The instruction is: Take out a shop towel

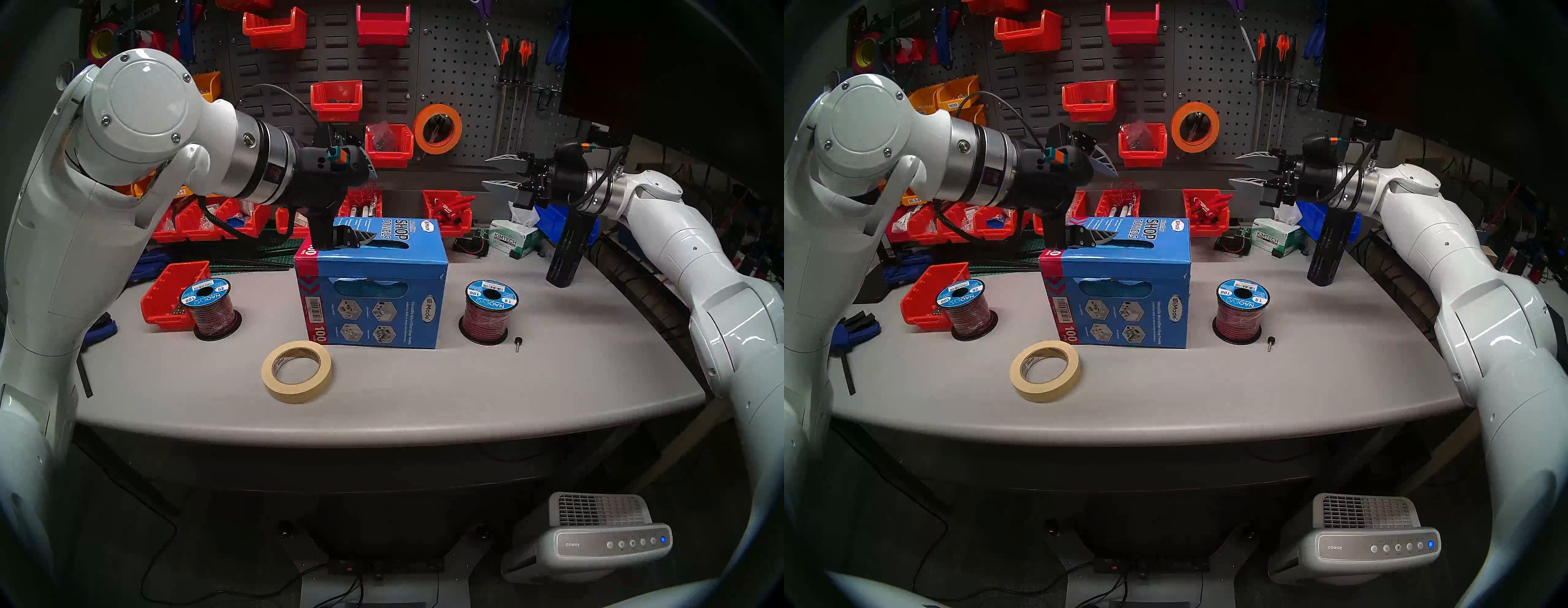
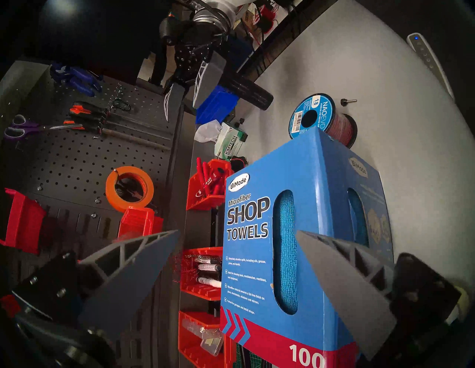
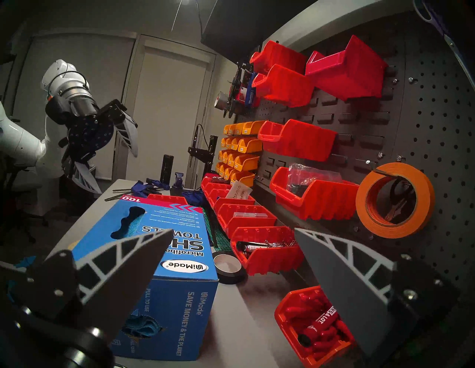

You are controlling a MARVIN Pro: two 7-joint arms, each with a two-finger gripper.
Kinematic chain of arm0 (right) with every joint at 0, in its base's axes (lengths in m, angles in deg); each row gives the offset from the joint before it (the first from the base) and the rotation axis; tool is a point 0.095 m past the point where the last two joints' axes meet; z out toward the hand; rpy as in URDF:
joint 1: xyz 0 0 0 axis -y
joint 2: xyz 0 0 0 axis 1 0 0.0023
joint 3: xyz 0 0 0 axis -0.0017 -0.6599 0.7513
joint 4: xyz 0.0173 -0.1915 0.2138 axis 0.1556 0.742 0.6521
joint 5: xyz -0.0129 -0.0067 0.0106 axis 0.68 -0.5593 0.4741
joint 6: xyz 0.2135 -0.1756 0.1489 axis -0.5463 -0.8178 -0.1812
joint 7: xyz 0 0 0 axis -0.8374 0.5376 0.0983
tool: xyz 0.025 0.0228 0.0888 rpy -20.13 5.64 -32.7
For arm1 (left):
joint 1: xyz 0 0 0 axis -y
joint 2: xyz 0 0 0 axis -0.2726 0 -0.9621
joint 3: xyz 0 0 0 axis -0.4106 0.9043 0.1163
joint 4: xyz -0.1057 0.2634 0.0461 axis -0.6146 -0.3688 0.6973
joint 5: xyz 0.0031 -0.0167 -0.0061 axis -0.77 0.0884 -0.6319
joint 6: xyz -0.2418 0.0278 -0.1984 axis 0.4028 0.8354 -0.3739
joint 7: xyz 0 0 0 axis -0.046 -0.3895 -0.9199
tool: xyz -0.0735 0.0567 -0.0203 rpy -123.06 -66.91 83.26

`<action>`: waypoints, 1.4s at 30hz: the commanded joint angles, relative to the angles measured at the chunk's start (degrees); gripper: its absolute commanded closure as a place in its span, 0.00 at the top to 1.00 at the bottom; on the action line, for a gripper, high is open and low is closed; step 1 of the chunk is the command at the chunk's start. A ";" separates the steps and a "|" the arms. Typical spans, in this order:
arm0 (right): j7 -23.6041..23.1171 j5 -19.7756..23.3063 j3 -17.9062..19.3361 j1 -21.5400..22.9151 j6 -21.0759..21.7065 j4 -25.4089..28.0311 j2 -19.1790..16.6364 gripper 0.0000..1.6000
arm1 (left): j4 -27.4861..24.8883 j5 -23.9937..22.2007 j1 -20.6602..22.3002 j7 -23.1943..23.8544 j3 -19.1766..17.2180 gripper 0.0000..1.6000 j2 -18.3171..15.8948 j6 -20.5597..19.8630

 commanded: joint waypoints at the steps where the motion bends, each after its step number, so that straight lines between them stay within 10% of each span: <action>1: 0.13 1.32 -0.36 3.36 -0.17 -0.02 -0.12 1.00 | 0.21 -2.86 0.76 3.42 -0.73 1.00 -1.30 1.08; 17: 0.13 2.64 -2.28 3.89 -0.94 -0.84 -0.23 1.00 | -1.02 -7.98 0.96 4.16 1.86 1.00 -2.60 1.26; 42: 0.13 4.36 -4.99 4.57 -1.59 -3.35 0.13 1.00 | 2.78 -1.52 0.46 -1.75 9.25 1.00 -2.16 1.06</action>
